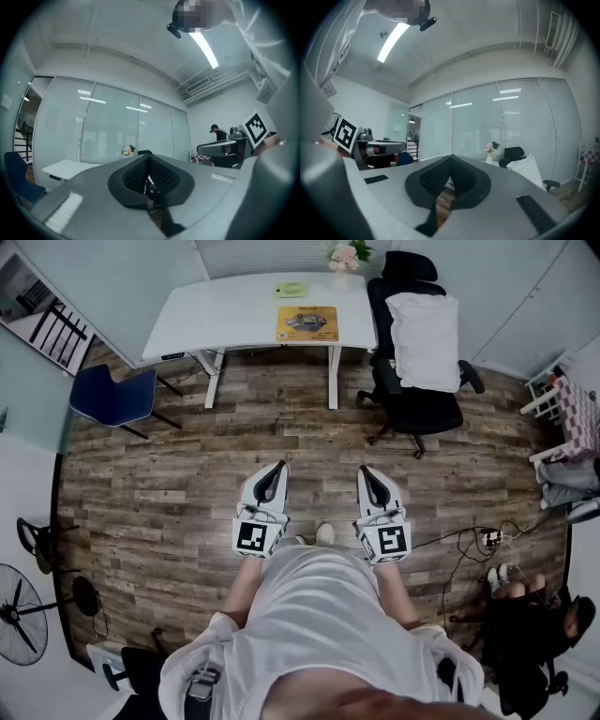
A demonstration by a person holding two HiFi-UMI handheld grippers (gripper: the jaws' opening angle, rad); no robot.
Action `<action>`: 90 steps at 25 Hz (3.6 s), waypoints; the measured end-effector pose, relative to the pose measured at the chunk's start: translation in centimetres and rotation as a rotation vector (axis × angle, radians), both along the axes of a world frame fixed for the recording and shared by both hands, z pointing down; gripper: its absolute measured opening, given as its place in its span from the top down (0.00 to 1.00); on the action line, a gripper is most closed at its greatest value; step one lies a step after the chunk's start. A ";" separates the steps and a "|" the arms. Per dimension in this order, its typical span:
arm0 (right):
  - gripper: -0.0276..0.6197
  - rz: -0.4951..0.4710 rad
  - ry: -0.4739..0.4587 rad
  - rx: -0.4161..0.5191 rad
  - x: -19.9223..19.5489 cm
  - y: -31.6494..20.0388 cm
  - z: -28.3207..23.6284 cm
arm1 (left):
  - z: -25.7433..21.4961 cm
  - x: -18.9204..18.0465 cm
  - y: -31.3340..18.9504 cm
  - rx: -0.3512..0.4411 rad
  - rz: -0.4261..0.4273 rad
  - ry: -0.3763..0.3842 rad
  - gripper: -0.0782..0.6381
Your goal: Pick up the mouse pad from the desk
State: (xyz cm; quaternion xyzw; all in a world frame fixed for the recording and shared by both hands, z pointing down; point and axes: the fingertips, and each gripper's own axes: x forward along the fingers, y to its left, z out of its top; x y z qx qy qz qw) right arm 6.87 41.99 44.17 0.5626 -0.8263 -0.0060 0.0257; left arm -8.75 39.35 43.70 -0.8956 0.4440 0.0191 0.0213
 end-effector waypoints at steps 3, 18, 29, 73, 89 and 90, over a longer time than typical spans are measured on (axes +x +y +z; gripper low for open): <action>0.96 -0.028 0.001 0.003 -2.3 -0.4 -1.0 | 0.0 -2.3 0.1 -0.008 -0.038 -0.016 0.90; 0.96 -0.028 0.008 -0.010 -4.8 2.5 -1.0 | 1.3 -4.6 3.0 -0.038 0.021 -0.008 0.90; 0.96 0.047 0.045 -0.062 -3.8 4.0 1.1 | 1.7 -5.4 4.8 -0.061 0.070 0.015 0.90; 0.96 -0.072 0.015 -0.084 4.3 -47.8 4.0 | 4.7 -0.8 -46.3 -0.142 -0.142 -0.015 0.90; 0.96 0.050 0.128 -0.184 0.9 -66.9 4.0 | 6.1 -3.7 -70.3 -0.174 -0.001 -0.021 0.90; 0.96 0.053 0.133 -0.197 0.8 -67.4 4.5 | 6.5 -4.0 -70.9 -0.184 -0.010 -0.021 0.90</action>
